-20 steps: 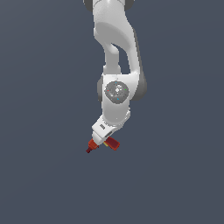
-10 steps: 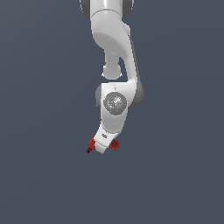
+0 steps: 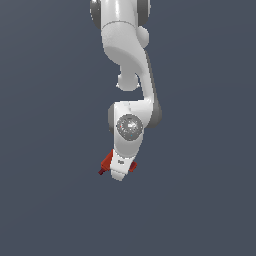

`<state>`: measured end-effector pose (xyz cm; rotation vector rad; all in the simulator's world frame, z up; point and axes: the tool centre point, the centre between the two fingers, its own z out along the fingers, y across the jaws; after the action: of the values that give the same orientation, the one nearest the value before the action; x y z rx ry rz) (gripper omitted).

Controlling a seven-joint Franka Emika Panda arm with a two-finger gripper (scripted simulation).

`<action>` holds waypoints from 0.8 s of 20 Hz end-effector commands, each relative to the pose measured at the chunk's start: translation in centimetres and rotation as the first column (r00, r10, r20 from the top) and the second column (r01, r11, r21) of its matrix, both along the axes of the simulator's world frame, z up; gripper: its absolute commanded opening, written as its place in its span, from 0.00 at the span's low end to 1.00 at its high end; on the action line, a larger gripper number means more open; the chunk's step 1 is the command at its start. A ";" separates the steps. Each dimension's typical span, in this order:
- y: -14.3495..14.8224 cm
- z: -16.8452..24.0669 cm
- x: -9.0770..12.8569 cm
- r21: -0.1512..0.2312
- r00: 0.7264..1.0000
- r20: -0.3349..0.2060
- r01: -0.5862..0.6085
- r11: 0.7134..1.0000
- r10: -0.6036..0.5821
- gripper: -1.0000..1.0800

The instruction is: Pick up the object and move it to a goal position.

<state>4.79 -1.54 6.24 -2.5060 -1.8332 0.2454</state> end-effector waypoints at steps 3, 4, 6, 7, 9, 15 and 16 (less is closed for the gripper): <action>-0.2 -0.5 0.1 0.006 0.998 -0.009 -0.054 0.999 0.054 1.00; -0.2 -0.6 0.1 0.007 0.998 -0.011 -0.061 0.998 0.061 1.00; -0.3 -0.7 0.2 0.008 0.997 -0.013 -0.072 0.997 0.072 1.00; -0.3 -0.7 0.2 0.009 0.997 -0.013 -0.076 0.997 0.076 1.00; -0.3 -0.8 0.2 0.009 0.997 -0.014 -0.078 0.997 0.078 1.00; -0.4 -2.0 0.0 0.009 0.997 -0.013 -0.076 0.997 0.076 1.00; -0.4 -2.5 -0.1 0.009 0.997 -0.013 -0.076 0.997 0.077 1.00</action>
<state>4.83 -1.89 4.46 -2.4273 -1.9230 0.2538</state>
